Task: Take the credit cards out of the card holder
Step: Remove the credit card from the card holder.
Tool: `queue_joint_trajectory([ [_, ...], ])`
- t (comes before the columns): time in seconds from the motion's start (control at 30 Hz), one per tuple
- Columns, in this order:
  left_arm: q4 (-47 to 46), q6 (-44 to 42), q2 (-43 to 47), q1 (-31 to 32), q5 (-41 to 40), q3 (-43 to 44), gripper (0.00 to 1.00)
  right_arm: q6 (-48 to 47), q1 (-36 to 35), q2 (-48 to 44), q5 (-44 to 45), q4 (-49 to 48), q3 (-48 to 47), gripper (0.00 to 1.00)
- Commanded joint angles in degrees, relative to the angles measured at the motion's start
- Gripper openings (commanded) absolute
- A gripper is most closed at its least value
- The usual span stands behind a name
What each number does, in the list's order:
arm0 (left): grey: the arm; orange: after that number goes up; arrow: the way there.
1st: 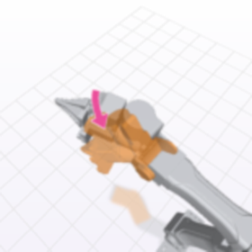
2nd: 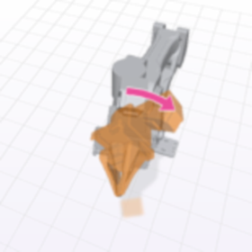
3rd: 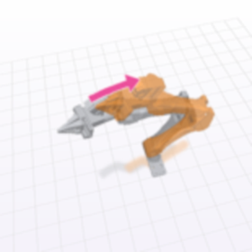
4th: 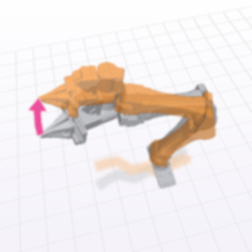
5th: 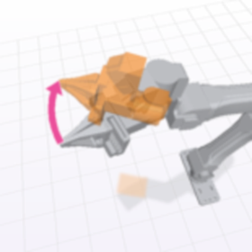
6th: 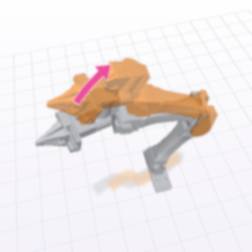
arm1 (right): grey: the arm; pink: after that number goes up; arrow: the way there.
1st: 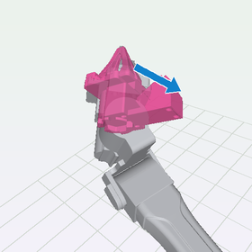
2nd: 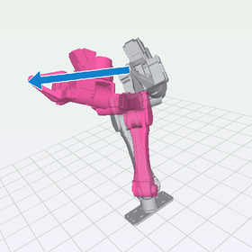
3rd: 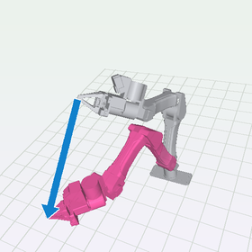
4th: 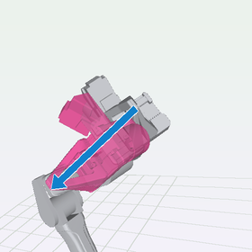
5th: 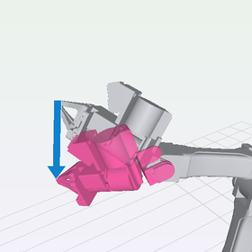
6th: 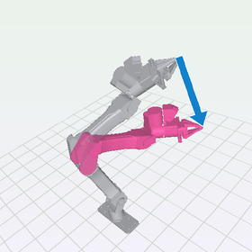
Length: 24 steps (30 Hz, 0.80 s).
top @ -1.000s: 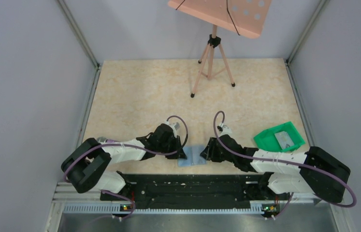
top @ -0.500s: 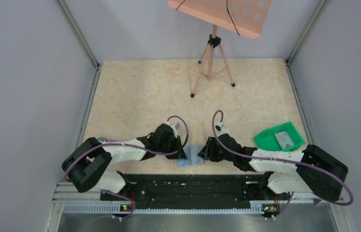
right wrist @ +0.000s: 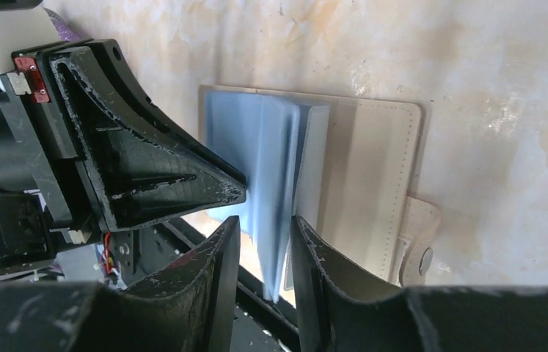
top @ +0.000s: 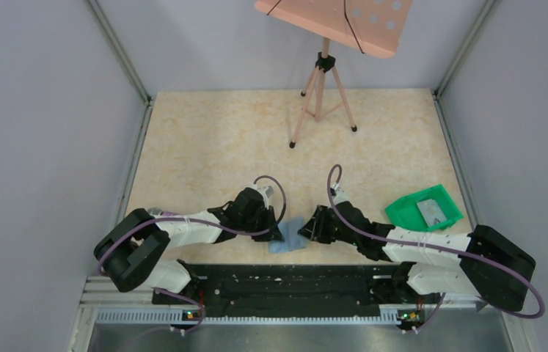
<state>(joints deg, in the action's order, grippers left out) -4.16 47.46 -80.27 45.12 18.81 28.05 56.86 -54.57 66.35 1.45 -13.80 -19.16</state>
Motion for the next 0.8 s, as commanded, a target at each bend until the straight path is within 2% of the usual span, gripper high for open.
queue_joint_trajectory([
  [0.0, -0.24, -0.6, 0.47, 0.47, 0.14, -0.01, 0.15, -0.25, 0.15, 0.21, -2.35, -2.53, -0.66, 0.32],
  [0.23, 0.79, -0.65, 0.18, 0.82, 0.63, 1.73, 0.15, -0.95, 0.12, 3.08, -4.6, -2.79, -2.59, 0.31],
  [0.47, 2.46, -0.76, 1.91, 0.92, 0.27, 2.85, 0.16, -1.8, 0.1, 1.01, -3.05, -2.17, -1.96, 0.16],
  [0.6, 3.8, -0.65, 3.84, 1.03, -1.43, 3.01, 0.16, -2.4, 0.11, 0.57, -1.1, 1.66, -2.13, 0.0],
  [0.77, 9.36, -0.39, 6.98, 0.98, -4.54, 5.13, 0.2, -3.3, 0.21, -2.06, 1.91, 7.3, -2.49, 0.0],
])
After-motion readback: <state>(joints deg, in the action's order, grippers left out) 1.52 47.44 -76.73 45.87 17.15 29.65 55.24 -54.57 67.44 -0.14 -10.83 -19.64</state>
